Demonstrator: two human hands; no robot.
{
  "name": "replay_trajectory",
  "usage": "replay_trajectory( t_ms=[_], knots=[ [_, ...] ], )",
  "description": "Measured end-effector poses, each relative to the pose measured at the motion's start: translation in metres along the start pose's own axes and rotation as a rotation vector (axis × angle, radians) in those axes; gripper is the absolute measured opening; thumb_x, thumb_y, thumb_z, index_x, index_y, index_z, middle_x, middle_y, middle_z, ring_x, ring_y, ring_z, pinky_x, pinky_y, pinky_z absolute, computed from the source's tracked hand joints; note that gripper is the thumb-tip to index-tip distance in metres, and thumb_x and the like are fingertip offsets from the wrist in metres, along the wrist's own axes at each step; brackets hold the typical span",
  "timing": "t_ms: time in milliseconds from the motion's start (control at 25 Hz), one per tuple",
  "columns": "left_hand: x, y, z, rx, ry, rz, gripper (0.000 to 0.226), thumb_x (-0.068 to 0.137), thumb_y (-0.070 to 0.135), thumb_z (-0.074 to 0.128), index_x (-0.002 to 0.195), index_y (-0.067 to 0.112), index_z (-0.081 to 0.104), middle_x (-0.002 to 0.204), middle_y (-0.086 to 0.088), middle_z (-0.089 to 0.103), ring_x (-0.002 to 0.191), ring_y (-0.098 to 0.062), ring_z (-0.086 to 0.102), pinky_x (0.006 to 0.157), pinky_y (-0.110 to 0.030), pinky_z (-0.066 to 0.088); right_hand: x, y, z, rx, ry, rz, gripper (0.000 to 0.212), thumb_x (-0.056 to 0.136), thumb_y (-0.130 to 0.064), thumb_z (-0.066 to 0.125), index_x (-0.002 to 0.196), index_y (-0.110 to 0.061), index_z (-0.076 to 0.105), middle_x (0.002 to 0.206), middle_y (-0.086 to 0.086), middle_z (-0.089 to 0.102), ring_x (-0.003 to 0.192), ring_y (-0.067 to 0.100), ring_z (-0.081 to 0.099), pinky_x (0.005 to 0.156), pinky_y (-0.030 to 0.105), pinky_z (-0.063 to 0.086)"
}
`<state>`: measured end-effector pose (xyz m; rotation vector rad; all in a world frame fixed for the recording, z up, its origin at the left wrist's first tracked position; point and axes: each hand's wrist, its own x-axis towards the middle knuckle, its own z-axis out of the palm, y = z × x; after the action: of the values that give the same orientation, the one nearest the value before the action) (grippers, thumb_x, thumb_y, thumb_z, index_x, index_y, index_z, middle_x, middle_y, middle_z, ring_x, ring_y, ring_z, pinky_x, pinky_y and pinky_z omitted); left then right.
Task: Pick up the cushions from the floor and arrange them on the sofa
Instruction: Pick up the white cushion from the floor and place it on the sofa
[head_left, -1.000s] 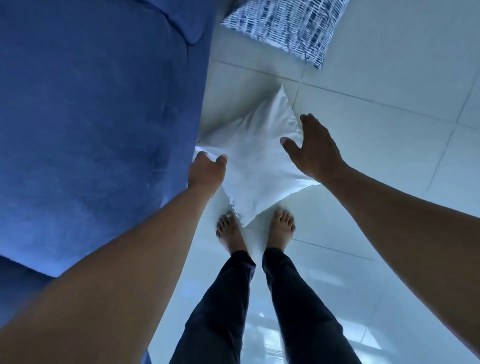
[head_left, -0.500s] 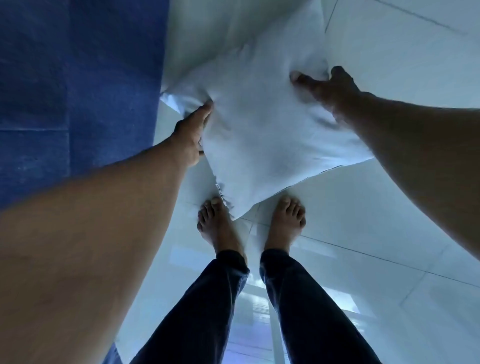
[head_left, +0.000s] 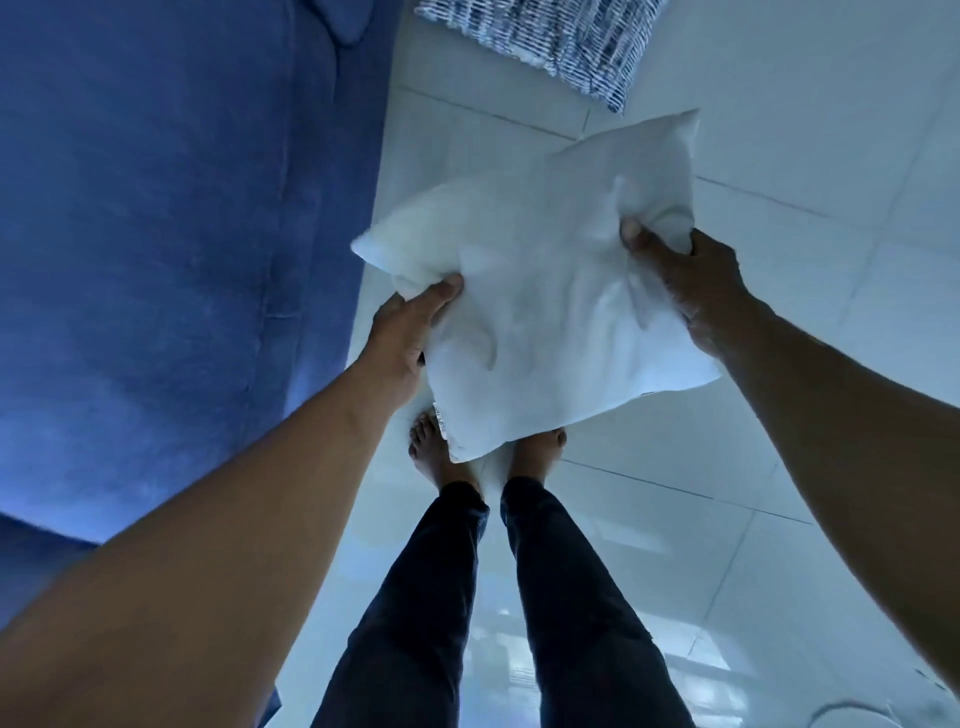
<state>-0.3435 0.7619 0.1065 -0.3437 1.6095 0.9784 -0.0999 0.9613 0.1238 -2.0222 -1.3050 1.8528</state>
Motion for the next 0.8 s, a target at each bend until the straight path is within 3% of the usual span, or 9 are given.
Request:
replay_trajectory(
  t_ms=[80,160,320,440,520,680,800],
  knots=[
    [-0.049,0.023,0.0,-0.003,-0.009,0.056,0.042,0.085,0.032,0.087,0.123,0.026,0.073,0.112,0.008,0.084,0.098,-0.009,0.08,0.098,-0.038,0.062,-0.057,-0.038,-0.002,-0.041,0.047,-0.054,0.055,0.067,-0.059,0.092,0.1,-0.016,0.08,0.093,-0.004,0.082,0.081,0.013,0.076,0.074,0.029,0.059],
    [-0.095,0.044,-0.003,-0.002,-0.024,0.106,0.049,0.084,0.034,0.088,0.129,0.023,0.073,0.116,0.007,0.084,0.105,-0.012,0.08,0.097,-0.038,0.061,-0.098,-0.065,-0.009,0.013,0.035,-0.079,0.044,0.071,-0.057,0.09,0.094,-0.021,0.078,0.081,-0.011,0.077,0.069,0.005,0.069,0.064,0.022,0.053],
    [-0.2,0.091,-0.022,0.004,-0.027,0.194,0.055,0.083,0.037,0.087,0.133,0.019,0.073,0.121,0.0,0.082,0.112,-0.023,0.077,0.084,-0.036,0.062,-0.187,-0.135,-0.032,0.028,0.071,-0.159,0.048,0.072,-0.057,0.089,0.102,-0.021,0.08,0.089,-0.013,0.078,0.077,0.002,0.071,0.065,0.018,0.054],
    [-0.27,0.118,-0.035,0.002,-0.029,0.273,0.048,0.085,0.036,0.086,0.128,0.018,0.075,0.122,-0.004,0.082,0.12,-0.031,0.075,0.103,-0.046,0.06,-0.246,-0.165,-0.042,0.071,0.031,-0.248,0.047,0.076,-0.051,0.089,0.109,-0.02,0.079,0.09,-0.014,0.077,0.074,-0.004,0.071,0.065,0.015,0.056],
    [-0.308,0.13,-0.042,0.019,-0.025,0.33,0.039,0.089,0.032,0.083,0.124,0.016,0.076,0.119,-0.006,0.083,0.117,-0.032,0.076,0.104,-0.046,0.058,-0.281,-0.186,-0.045,0.104,0.032,-0.272,0.04,0.079,-0.046,0.089,0.108,-0.02,0.079,0.086,-0.016,0.077,0.067,-0.01,0.069,0.061,0.013,0.055],
    [-0.381,0.146,-0.058,0.012,0.014,0.438,0.031,0.09,0.032,0.083,0.116,0.016,0.078,0.108,0.001,0.084,0.095,-0.022,0.078,0.097,-0.042,0.058,-0.34,-0.216,-0.048,0.125,-0.002,-0.342,0.043,0.075,-0.047,0.091,0.104,-0.017,0.08,0.094,-0.007,0.081,0.081,0.009,0.071,0.076,0.029,0.055],
    [-0.421,0.151,-0.071,0.002,0.049,0.506,0.038,0.087,0.034,0.084,0.115,0.011,0.078,0.11,-0.002,0.084,0.092,-0.021,0.074,0.092,-0.041,0.054,-0.37,-0.236,-0.047,0.124,-0.07,-0.395,0.046,0.076,-0.045,0.091,0.112,-0.019,0.077,0.109,-0.003,0.082,0.097,0.015,0.076,0.081,0.031,0.06]
  ],
)
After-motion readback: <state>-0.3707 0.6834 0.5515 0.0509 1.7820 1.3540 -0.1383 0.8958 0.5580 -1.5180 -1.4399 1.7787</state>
